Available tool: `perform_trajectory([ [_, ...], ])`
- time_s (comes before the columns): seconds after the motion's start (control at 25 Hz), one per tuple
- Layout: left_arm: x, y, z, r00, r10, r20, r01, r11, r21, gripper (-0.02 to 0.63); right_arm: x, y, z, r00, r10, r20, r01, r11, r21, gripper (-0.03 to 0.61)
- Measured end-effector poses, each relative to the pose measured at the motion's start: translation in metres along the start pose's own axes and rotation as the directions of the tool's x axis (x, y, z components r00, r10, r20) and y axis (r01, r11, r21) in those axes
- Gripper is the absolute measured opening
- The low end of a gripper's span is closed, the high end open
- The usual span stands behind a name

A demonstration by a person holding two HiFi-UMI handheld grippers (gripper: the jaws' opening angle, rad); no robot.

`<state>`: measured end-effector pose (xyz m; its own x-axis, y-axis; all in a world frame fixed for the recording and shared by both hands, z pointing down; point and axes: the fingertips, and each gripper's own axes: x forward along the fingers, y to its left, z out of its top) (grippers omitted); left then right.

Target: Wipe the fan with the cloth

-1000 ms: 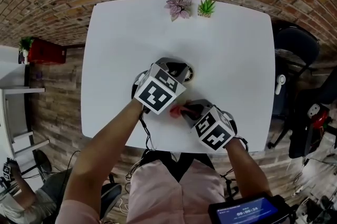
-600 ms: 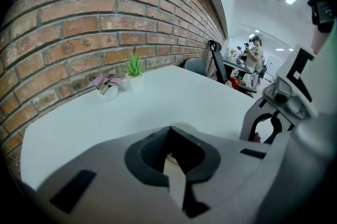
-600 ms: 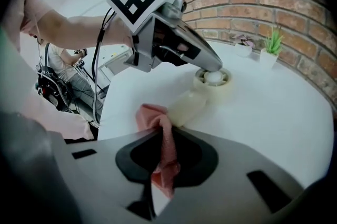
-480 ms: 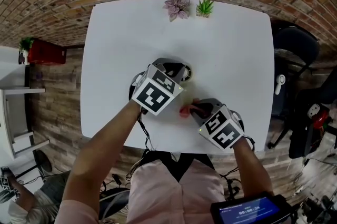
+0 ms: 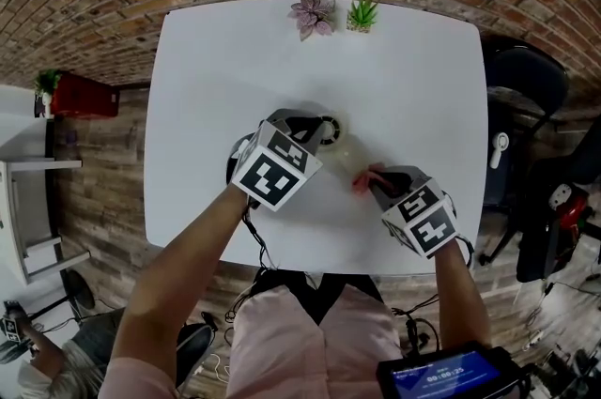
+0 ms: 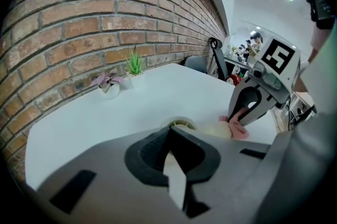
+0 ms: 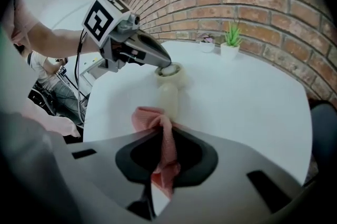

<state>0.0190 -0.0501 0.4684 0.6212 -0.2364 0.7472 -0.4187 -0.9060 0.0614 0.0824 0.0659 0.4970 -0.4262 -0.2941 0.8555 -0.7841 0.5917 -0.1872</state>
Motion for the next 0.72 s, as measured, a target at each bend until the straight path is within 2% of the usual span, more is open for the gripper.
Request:
perform_trajectory([
  [0.28, -0.003, -0.009, -0.005, 0.999, 0.000, -0.038, 0.002, 0.999, 0.040, 0.011, -0.006, -0.032, -0.002, 0.995, -0.096, 0.011, 0.094, 0.992, 0.083, 0.038],
  [0.48, -0.005, -0.017, -0.008, 0.999, -0.011, -0.048, 0.013, 0.999, 0.033, 0.011, -0.006, -0.050, -0.002, 0.988, -0.152, 0.033, 0.146, 0.978, 0.153, 0.038],
  [0.6, -0.005, -0.019, -0.009, 0.998, -0.002, -0.065, 0.005, 0.999, 0.036, 0.011, -0.006, -0.051, -0.002, 0.989, -0.146, 0.028, 0.140, 0.977, 0.158, 0.038],
  [0.72, -0.004, -0.019, -0.009, 0.996, 0.011, -0.089, -0.009, 1.000, 0.027, 0.011, -0.008, -0.033, -0.005, 0.997, -0.074, -0.002, 0.073, 0.989, 0.130, 0.037],
])
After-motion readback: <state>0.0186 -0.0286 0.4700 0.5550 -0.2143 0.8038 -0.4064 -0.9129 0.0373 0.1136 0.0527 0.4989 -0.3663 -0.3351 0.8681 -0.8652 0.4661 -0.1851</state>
